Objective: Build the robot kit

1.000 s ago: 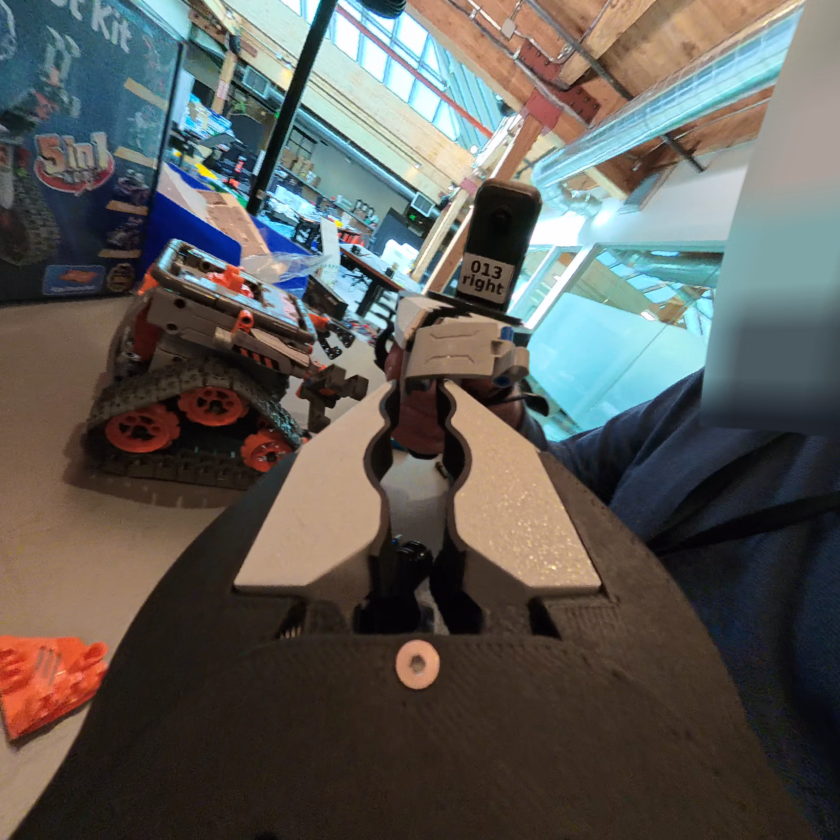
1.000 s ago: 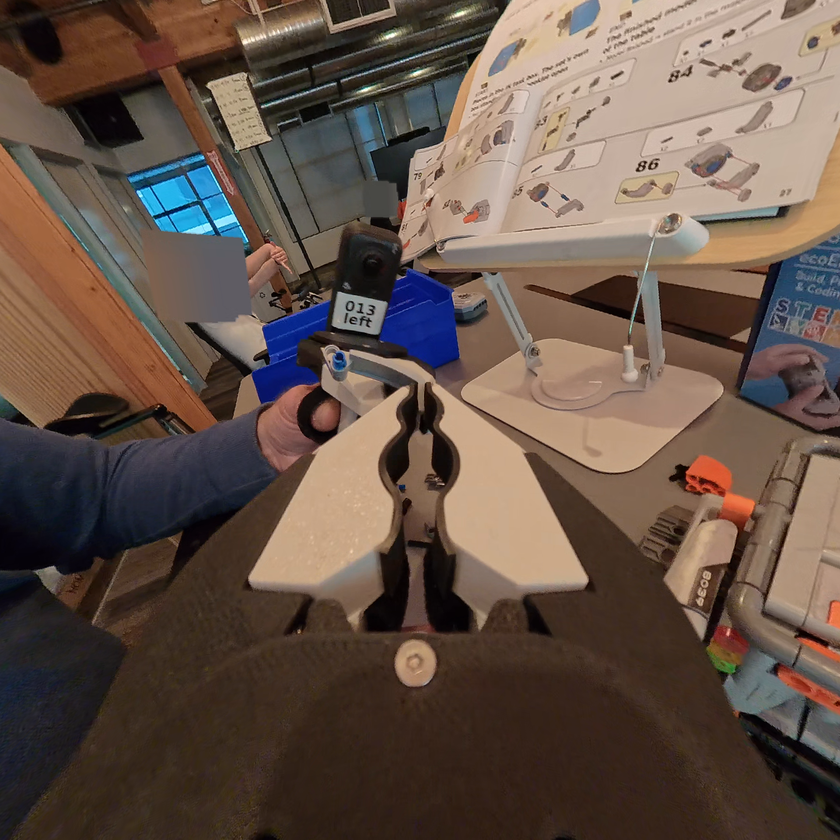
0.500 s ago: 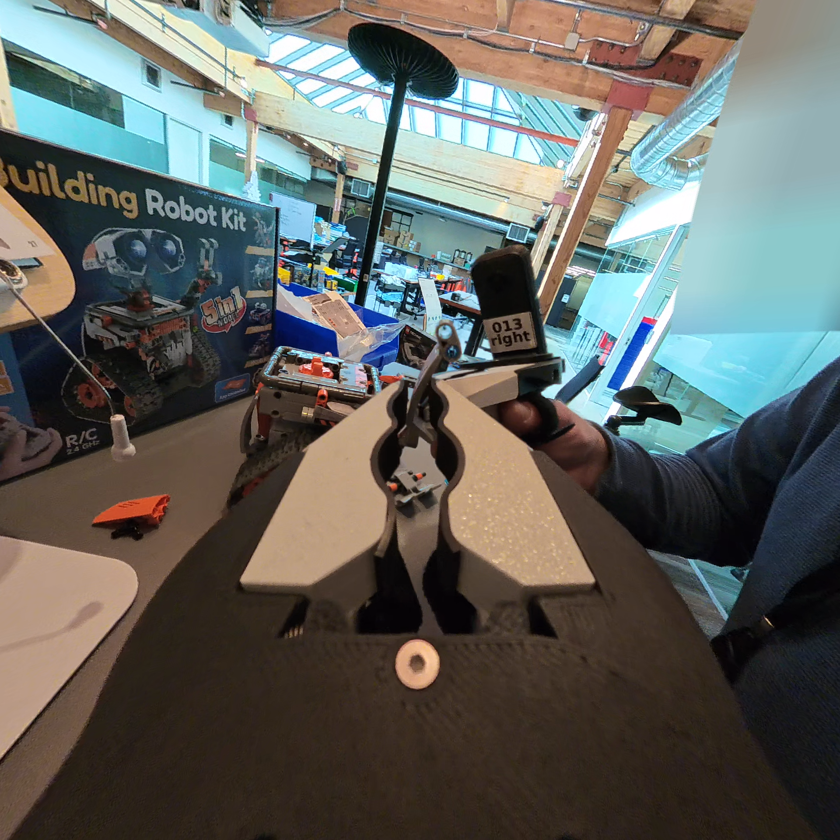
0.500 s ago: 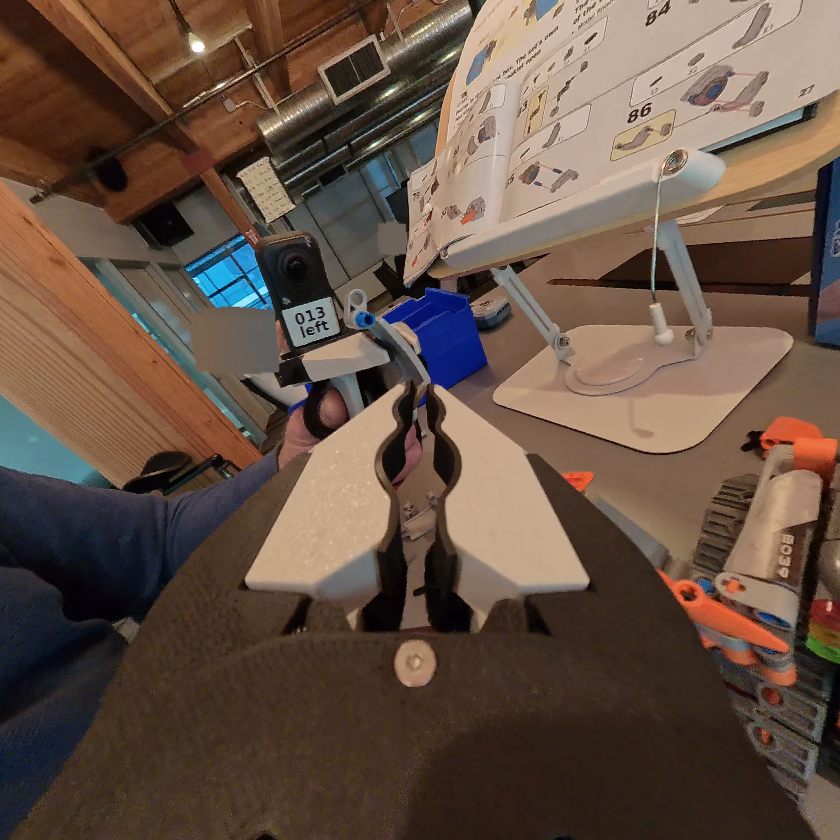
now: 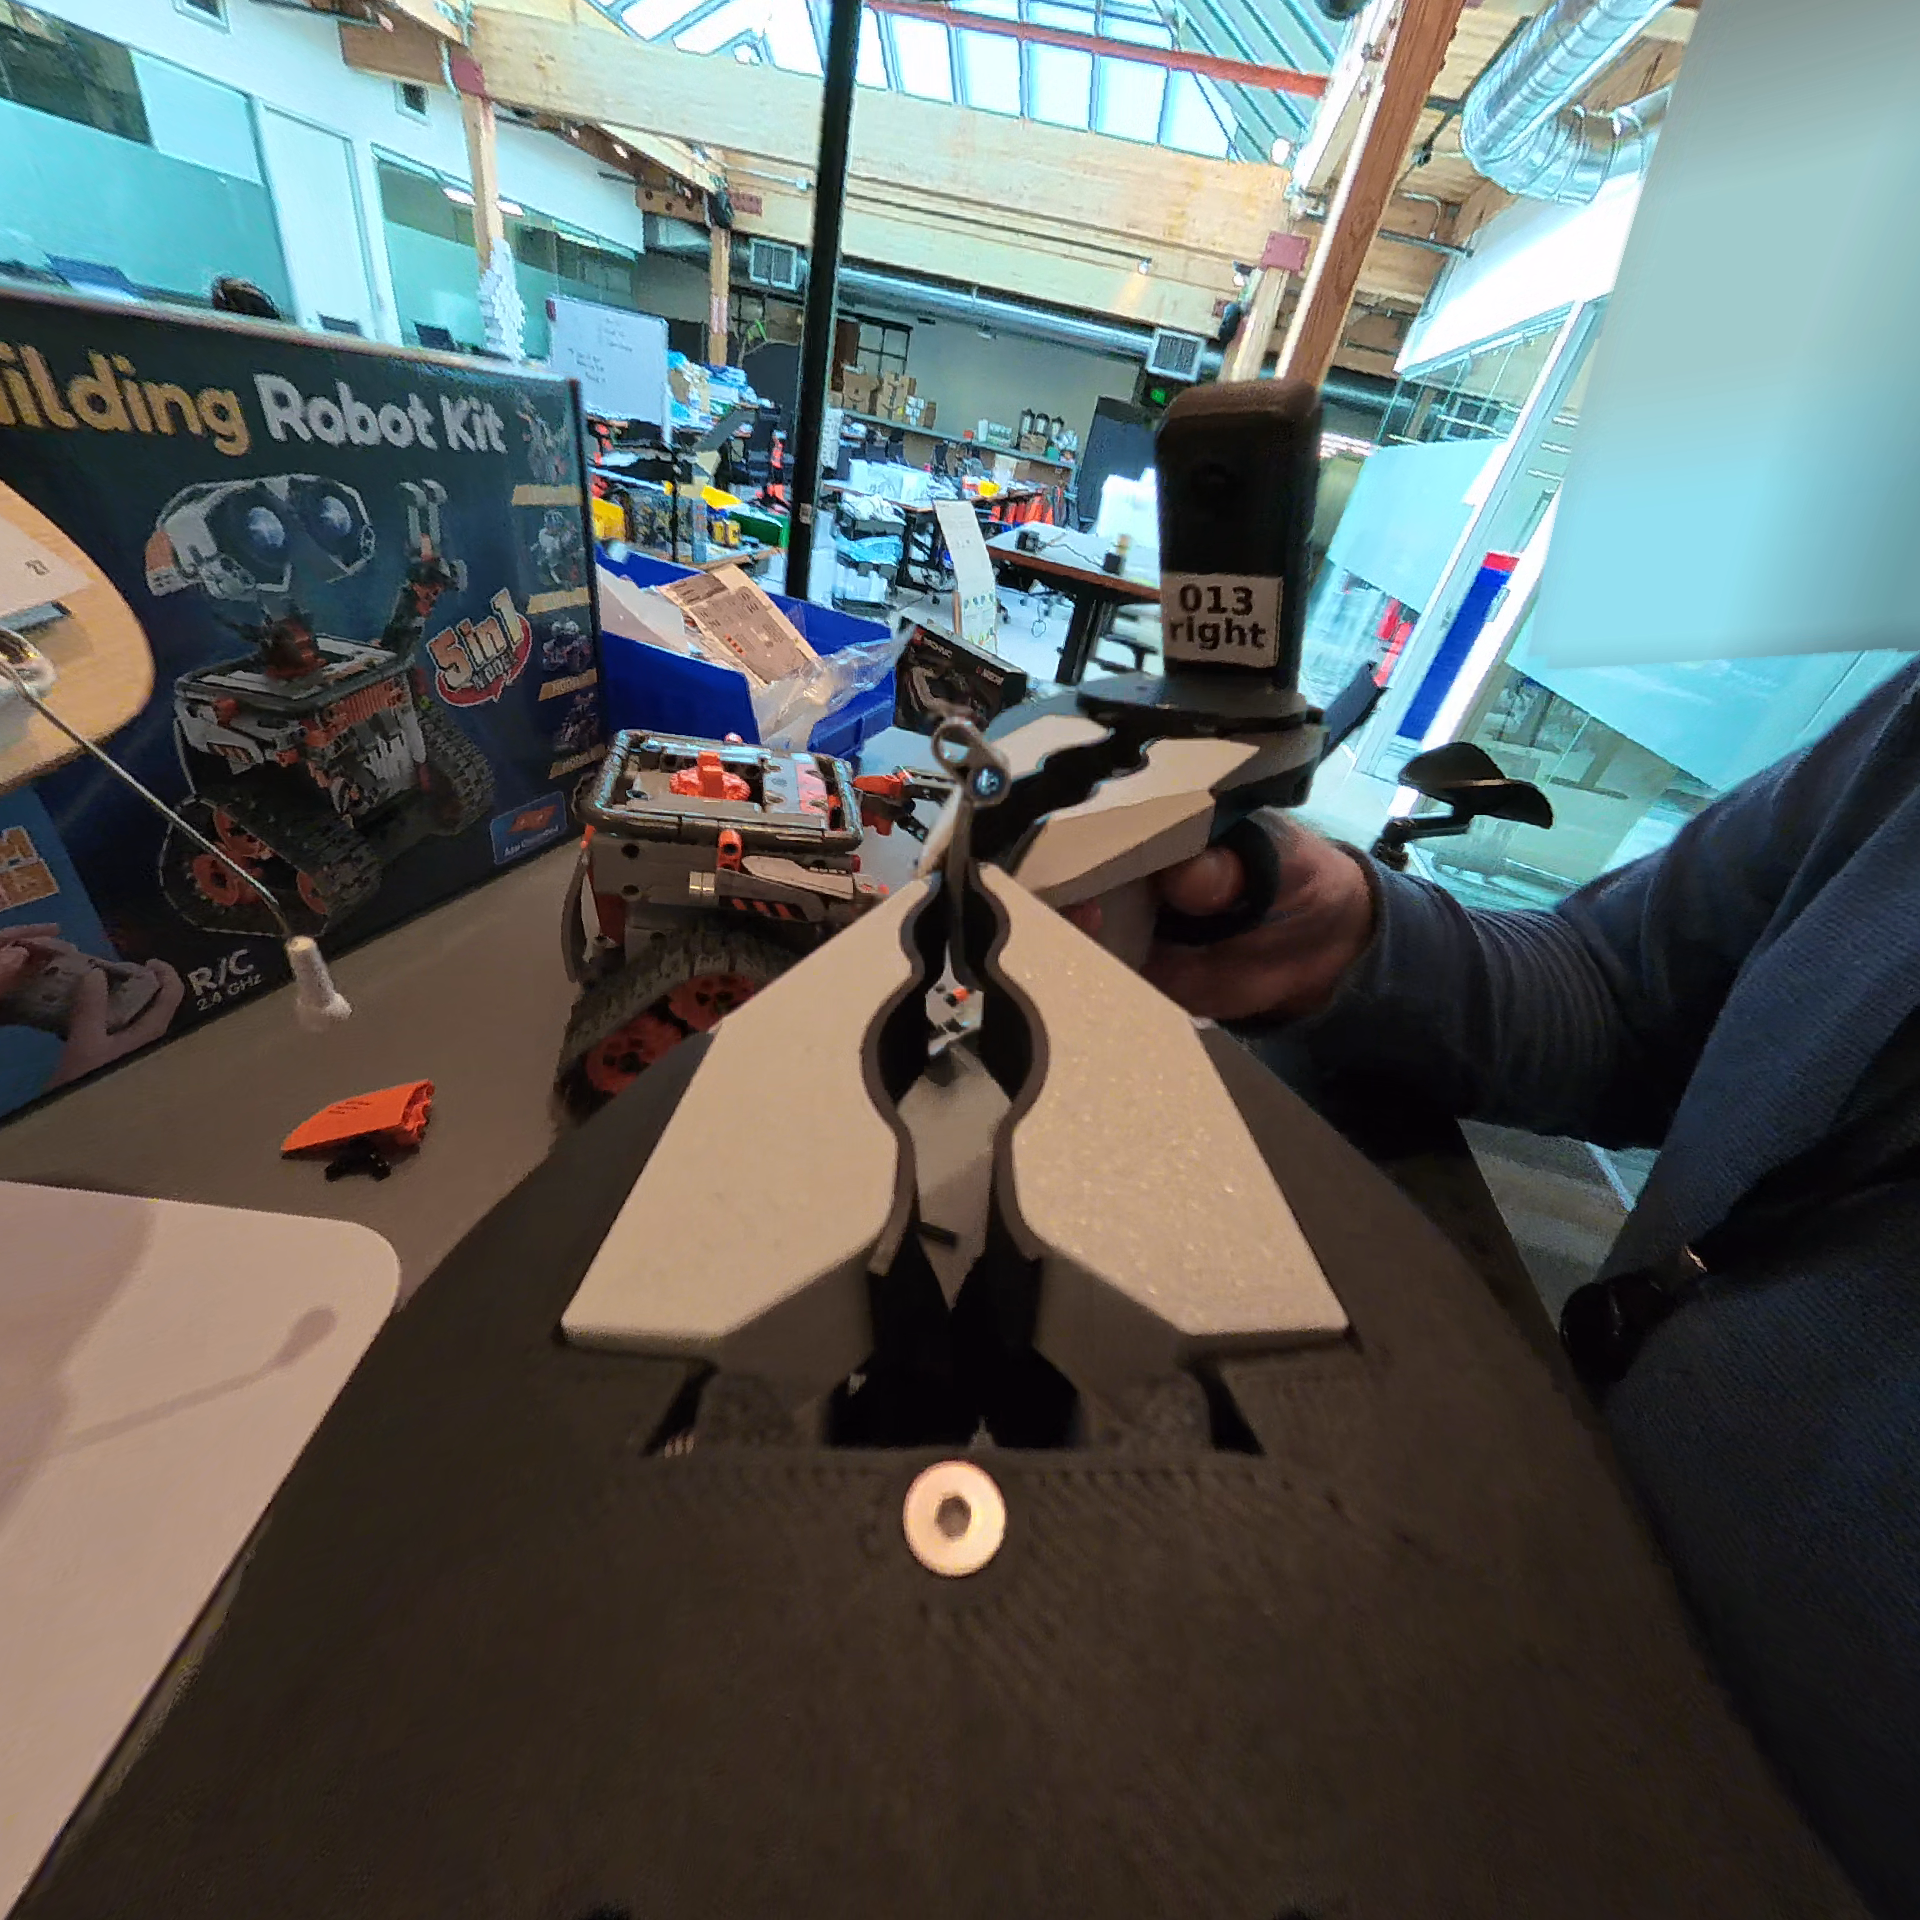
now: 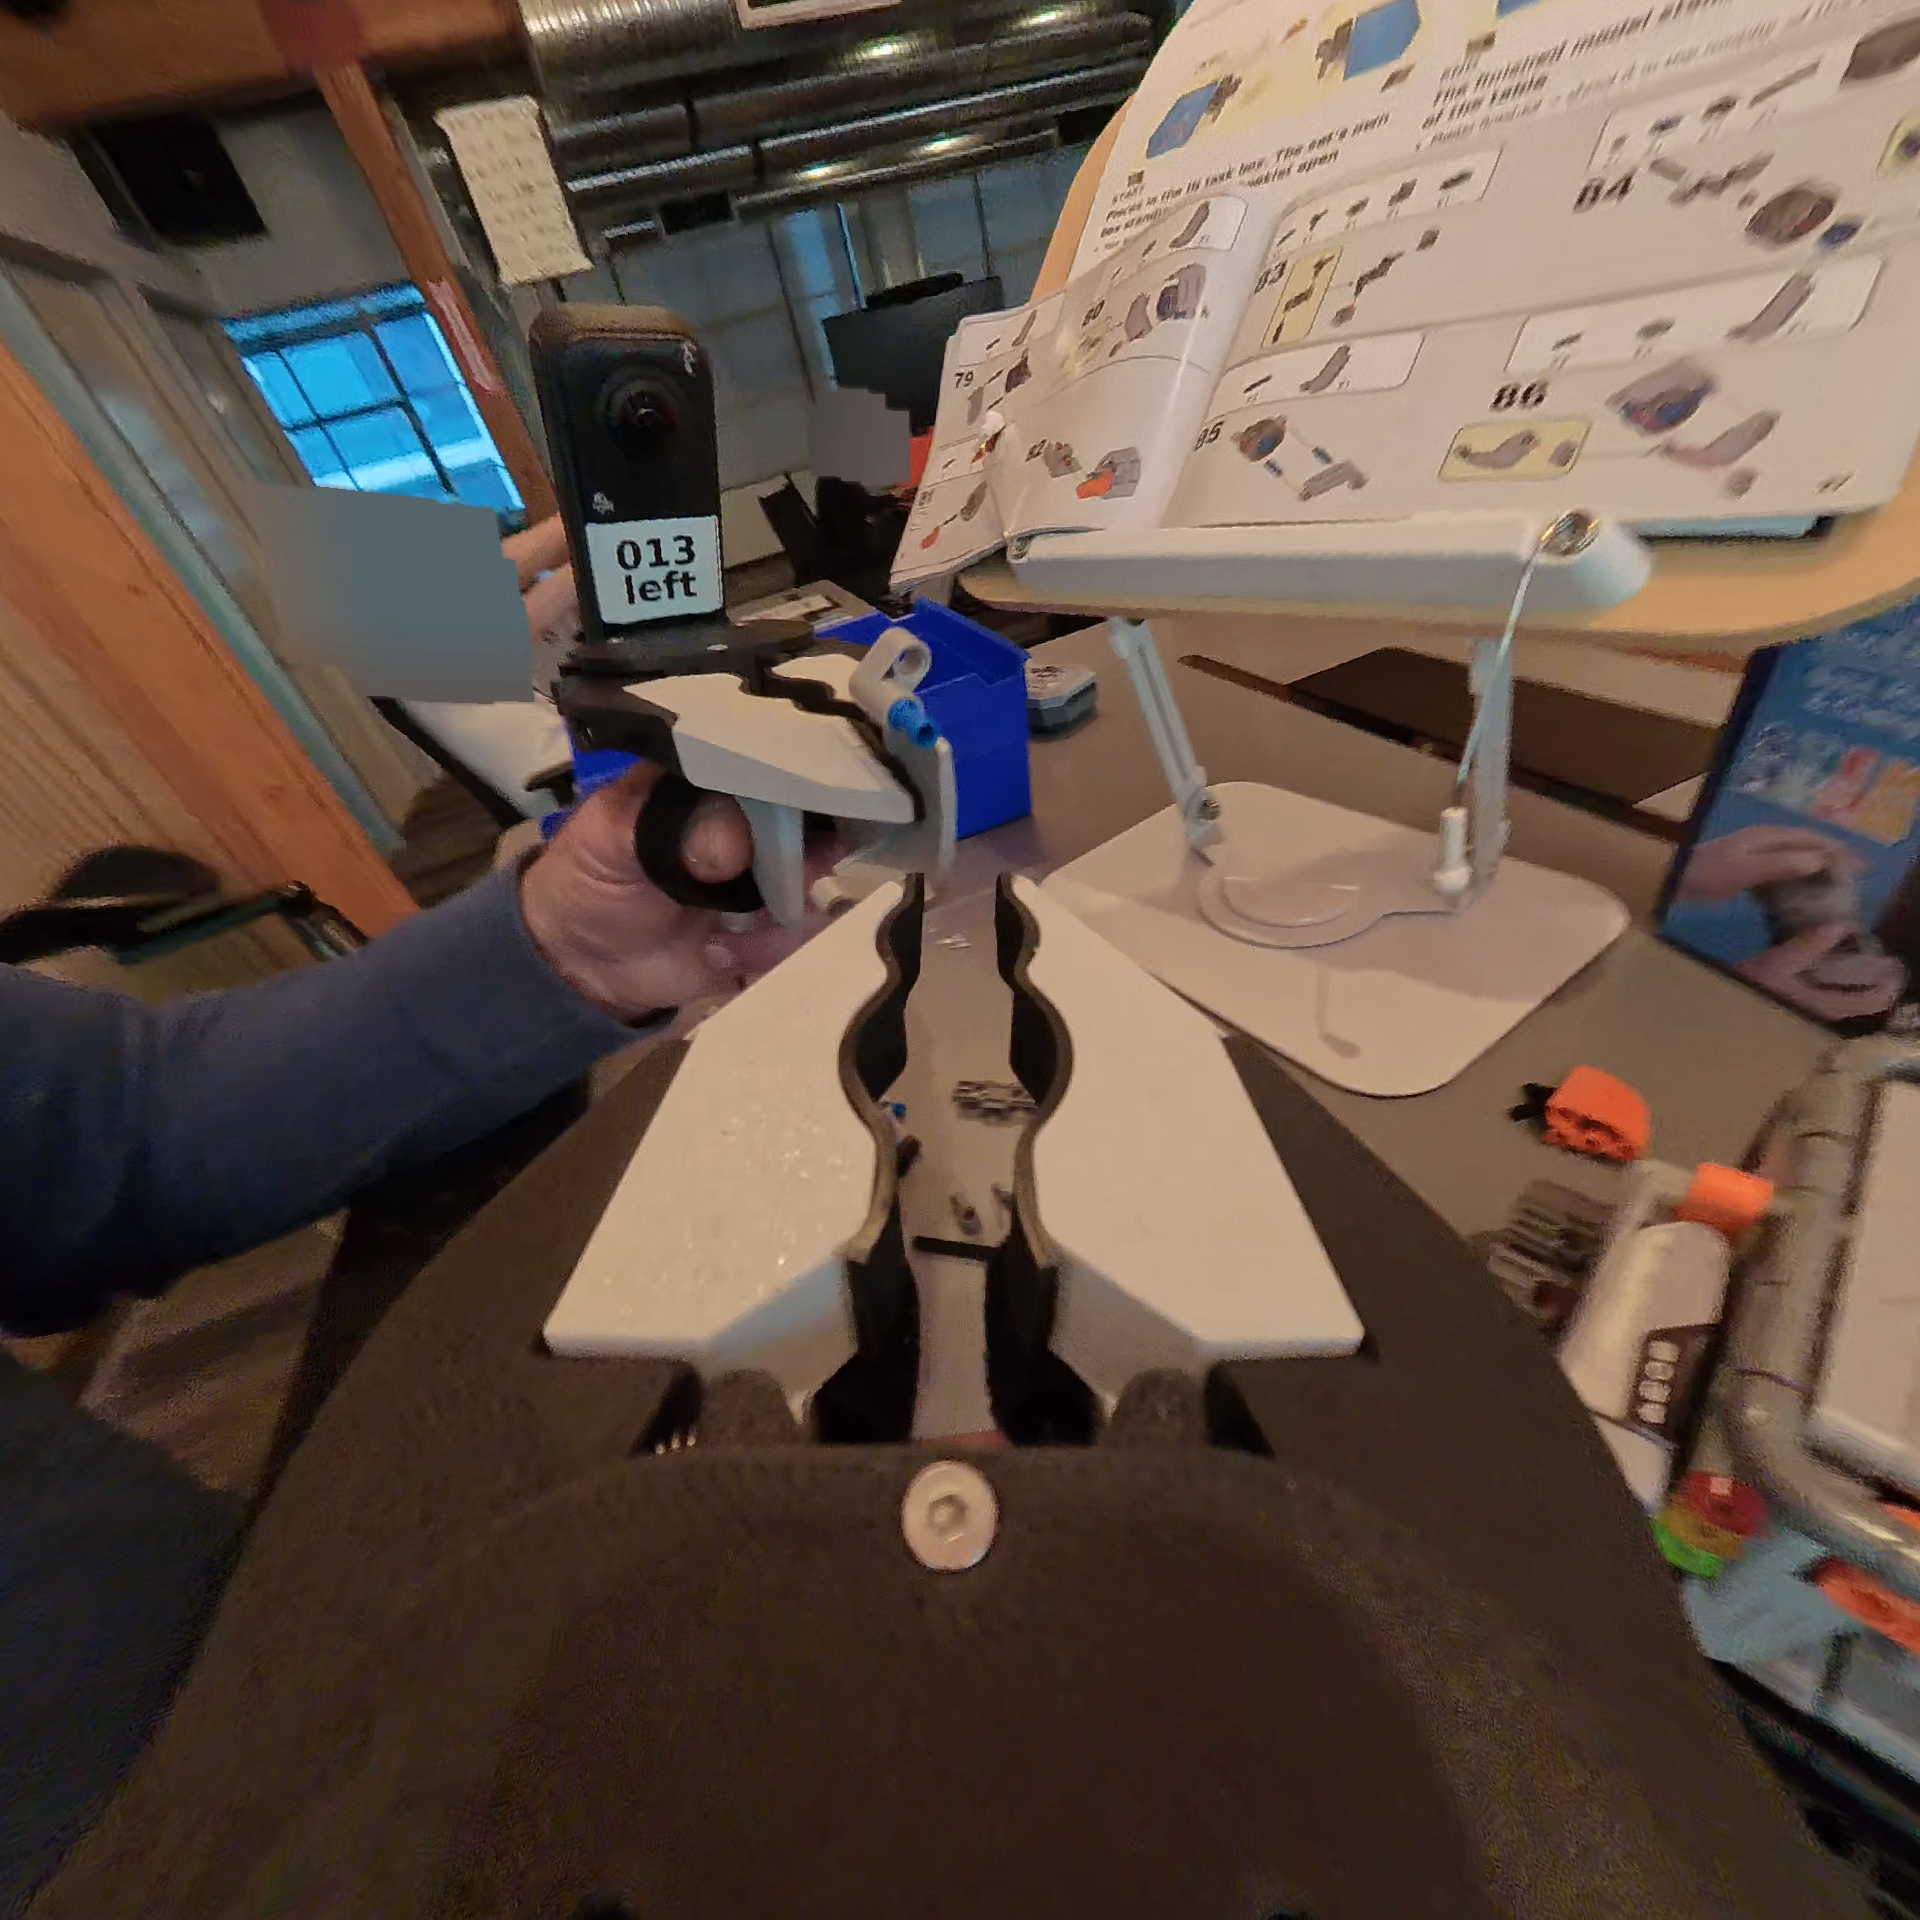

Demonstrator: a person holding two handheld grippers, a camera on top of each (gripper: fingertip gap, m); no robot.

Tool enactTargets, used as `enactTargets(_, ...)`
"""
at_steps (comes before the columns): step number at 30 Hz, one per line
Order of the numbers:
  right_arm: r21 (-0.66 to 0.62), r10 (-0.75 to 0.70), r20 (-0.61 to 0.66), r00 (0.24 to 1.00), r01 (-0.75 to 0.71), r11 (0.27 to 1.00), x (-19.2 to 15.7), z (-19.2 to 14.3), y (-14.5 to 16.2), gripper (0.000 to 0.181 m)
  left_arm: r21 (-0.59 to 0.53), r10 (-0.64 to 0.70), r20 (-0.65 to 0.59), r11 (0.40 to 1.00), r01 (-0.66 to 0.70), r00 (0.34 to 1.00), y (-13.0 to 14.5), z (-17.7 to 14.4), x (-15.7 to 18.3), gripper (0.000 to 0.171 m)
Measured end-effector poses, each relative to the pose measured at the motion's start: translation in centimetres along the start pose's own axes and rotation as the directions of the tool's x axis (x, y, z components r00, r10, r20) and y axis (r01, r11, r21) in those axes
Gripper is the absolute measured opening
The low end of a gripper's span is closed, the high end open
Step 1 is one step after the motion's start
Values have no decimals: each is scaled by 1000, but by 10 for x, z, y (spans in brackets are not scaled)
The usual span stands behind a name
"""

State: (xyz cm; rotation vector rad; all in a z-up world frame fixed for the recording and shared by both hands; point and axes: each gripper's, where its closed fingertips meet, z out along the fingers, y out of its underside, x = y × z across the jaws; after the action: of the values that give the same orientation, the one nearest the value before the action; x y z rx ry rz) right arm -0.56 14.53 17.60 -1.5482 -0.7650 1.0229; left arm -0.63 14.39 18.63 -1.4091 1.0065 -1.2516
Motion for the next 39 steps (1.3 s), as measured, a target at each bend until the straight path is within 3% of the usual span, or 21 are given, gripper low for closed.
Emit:
enactTargets(4, 53, -98, 34, 995, 96, 994, -10, -7, -16, 24, -42, -58, -72, 998, 55, 996, 5, -1, 5, 0)
enactTargets(7, 22, -156, 67, 986, 154, 988, -22, -3, -11, 23, -84, -97, -124, 993, 87, 987, 12, 2, 12, 0)
enactTargets(9, 2, -195, 30, 980, 195, 981, -19, 0, -6, 4, -126, -112, -164, 988, 92, 980, 18, 4, 20, 0)
enactTargets(10, 2, -198, 27, 980, 198, 980, -19, -1, -6, 3, -128, -115, -161, 987, 94, 980, 18, 5, 20, 0)
enactTargets(14, 22, -142, -22, 990, 142, 990, -9, -1, -8, 1, -84, -133, -123, 989, 124, 983, 14, 7, 11, 3)
enactTargets(17, 89, -53, -68, 996, 59, 994, 3, -6, -15, 1, -34, -103, -102, 994, 100, 989, 8, 5, 9, 23)
enactTargets(19, 142, 15, -87, 996, -3, 990, 11, -11, -19, 1, 0, -41, -91, 999, 41, 995, 2, 4, 13, 32)
enactTargets(22, 196, 76, -97, 992, -55, 979, 18, -17, -25, 1, -56, 66, -4, 996, -66, 998, 10, 12, 9, 45)
enactTargets(25, 227, 119, -94, 988, -95, 969, 22, -21, -27, 1, -83, 189, 89, 980, -182, 978, 12, 21, 6, 44)
enactTargets(29, 220, 126, -79, 989, -106, 970, 18, -18, -24, 1, -119, 277, 163, 958, -260, 947, 14, 29, 4, 27)
enactTargets(36, 227, 84, -119, 989, -55, 972, 16, -17, -25, 1, -20, 195, 143, 981, -194, 970, 5, 24, 4, 25)
enactTargets(37, 229, 79, -126, 989, -49, 972, 17, -18, -26, 1, -14, 180, 128, 984, -179, 975, 6, 24, 5, 15)
enactTargets(39, 222, 65, -141, 988, -32, 975, 17, -18, -26, 2, 32, 133, 112, 990, -137, 985, 1, 22, 5, 13)
